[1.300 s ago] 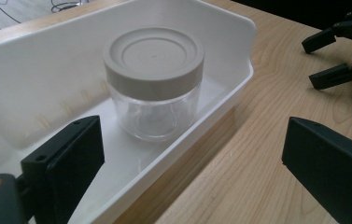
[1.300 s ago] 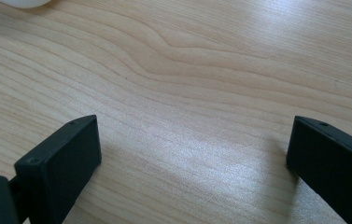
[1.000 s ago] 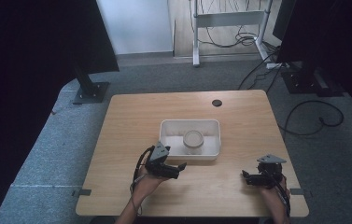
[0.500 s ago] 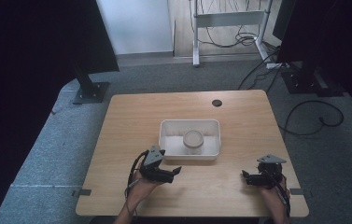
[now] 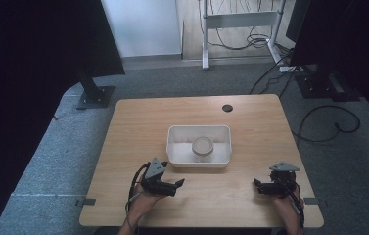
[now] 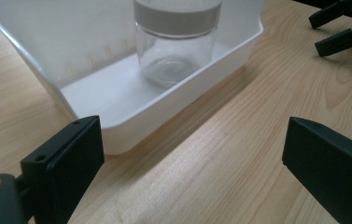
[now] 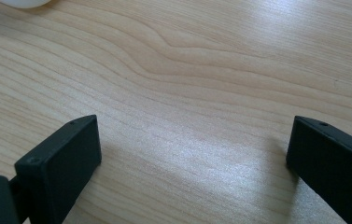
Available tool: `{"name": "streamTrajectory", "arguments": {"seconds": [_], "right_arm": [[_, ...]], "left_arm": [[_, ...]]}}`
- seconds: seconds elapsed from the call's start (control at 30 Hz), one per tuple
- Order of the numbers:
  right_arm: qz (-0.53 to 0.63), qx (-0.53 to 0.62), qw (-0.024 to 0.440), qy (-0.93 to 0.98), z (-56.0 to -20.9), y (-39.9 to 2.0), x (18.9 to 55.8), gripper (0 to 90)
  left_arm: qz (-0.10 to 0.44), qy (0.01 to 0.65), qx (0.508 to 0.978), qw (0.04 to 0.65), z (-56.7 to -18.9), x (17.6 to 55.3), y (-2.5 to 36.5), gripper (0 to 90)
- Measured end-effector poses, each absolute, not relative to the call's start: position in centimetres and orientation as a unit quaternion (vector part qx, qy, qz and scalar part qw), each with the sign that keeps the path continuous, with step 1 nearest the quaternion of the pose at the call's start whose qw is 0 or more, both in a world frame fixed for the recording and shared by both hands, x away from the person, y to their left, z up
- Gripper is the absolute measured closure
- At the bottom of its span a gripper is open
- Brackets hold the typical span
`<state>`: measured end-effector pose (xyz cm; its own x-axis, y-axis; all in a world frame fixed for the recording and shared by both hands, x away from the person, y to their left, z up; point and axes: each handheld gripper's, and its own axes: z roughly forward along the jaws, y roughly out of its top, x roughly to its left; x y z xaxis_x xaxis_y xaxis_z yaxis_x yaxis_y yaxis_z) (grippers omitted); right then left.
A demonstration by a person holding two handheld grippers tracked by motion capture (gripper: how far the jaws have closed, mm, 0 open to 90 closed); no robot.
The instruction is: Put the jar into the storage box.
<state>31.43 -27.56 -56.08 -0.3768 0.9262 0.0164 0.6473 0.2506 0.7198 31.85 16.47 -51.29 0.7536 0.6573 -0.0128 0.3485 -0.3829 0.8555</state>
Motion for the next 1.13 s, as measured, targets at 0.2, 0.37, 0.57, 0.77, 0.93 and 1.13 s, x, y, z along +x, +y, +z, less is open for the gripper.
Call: {"name": "streamTrajectory", "arguments": {"seconds": [0.2,0.37,0.57,0.77,0.93,1.13], "right_arm": [[0.329,0.516,0.212,0.762,-56.1,-27.6,31.4,2.7],[0.328,0.517,0.212,0.761,-56.1,-27.5,31.4,2.7],[0.328,0.518,0.212,0.761,-56.1,-27.5,31.4,2.7],[0.328,0.518,0.212,0.761,-56.1,-27.5,31.4,2.7],[0.328,0.518,0.212,0.761,-56.1,-27.5,31.4,2.7],[0.328,0.518,0.212,0.761,-56.1,-27.5,31.4,2.7]], "left_arm": [[0.168,0.311,0.816,0.457,-52.1,31.6,16.9,5.3],[0.166,0.316,0.818,0.451,-52.9,31.5,17.2,5.3],[0.16,0.322,0.825,0.436,-54.1,31.3,17.6,5.4],[0.154,0.326,0.839,0.409,-55.1,31.3,17.4,5.6],[0.152,0.325,0.841,0.406,-55.1,31.3,17.3,5.7],[0.15,0.327,0.843,0.4,-55.1,31.4,17.2,5.7]]}}
